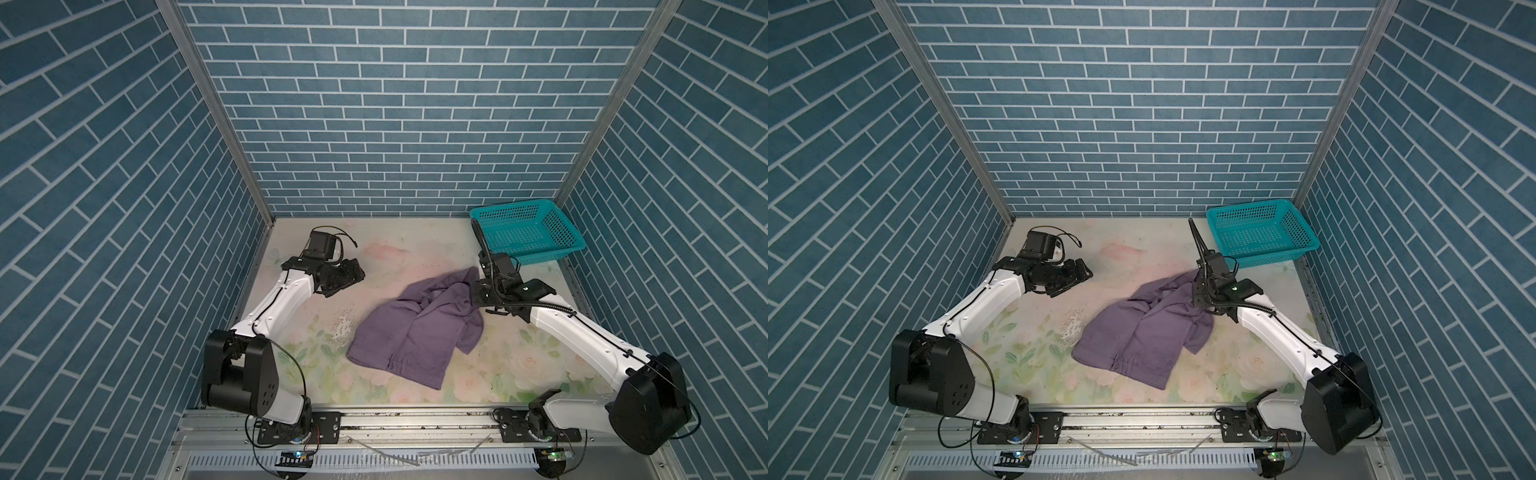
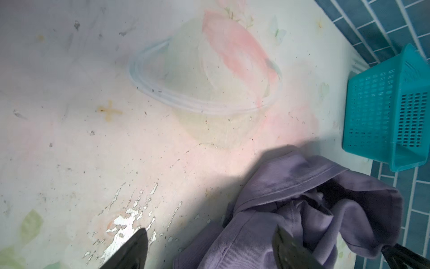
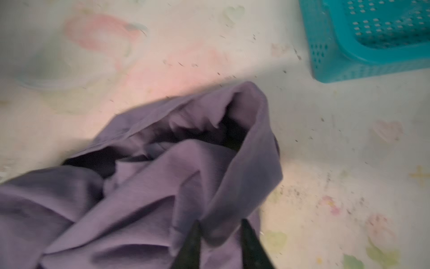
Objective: Fold and stack the trousers
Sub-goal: Flatten out the trousers at the center of the table.
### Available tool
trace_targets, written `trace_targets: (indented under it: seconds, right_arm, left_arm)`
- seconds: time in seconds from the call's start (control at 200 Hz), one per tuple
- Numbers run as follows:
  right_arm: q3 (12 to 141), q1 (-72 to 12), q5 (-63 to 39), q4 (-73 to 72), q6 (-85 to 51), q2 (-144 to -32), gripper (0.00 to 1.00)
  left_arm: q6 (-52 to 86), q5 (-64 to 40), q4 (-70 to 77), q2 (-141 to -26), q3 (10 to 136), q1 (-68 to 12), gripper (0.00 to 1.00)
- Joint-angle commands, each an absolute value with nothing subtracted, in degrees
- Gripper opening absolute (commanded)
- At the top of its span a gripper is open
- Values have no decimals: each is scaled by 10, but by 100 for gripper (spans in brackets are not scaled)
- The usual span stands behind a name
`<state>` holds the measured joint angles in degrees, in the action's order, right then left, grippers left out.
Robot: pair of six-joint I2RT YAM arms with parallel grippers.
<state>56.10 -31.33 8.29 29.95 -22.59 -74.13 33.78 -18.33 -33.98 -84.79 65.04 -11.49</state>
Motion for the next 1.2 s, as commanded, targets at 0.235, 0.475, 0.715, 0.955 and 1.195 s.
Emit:
trace_targets:
  seconds: [0.235, 0.475, 0.715, 0.955, 1.195]
  right_arm:
    - [753, -315, 52, 205, -156, -844, 61]
    - [804, -315, -47, 137, -204, -916, 67]
    - [789, -315, -67, 168, -193, -915, 67]
    - [728, -313, -61, 171, -204, -879, 67]
    - [750, -308, -70, 189, -209, -885, 62]
  left_arm:
    - [353, -155, -433, -612, 467, -126, 88]
    - [452, -90, -452, -492, 340, -208, 89]
    - [471, -50, -340, -579, 320, -288, 90]
    - [418, -65, -286, -704, 375, -290, 22]
    - [301, 56, -504, -737, 657, -274, 0]
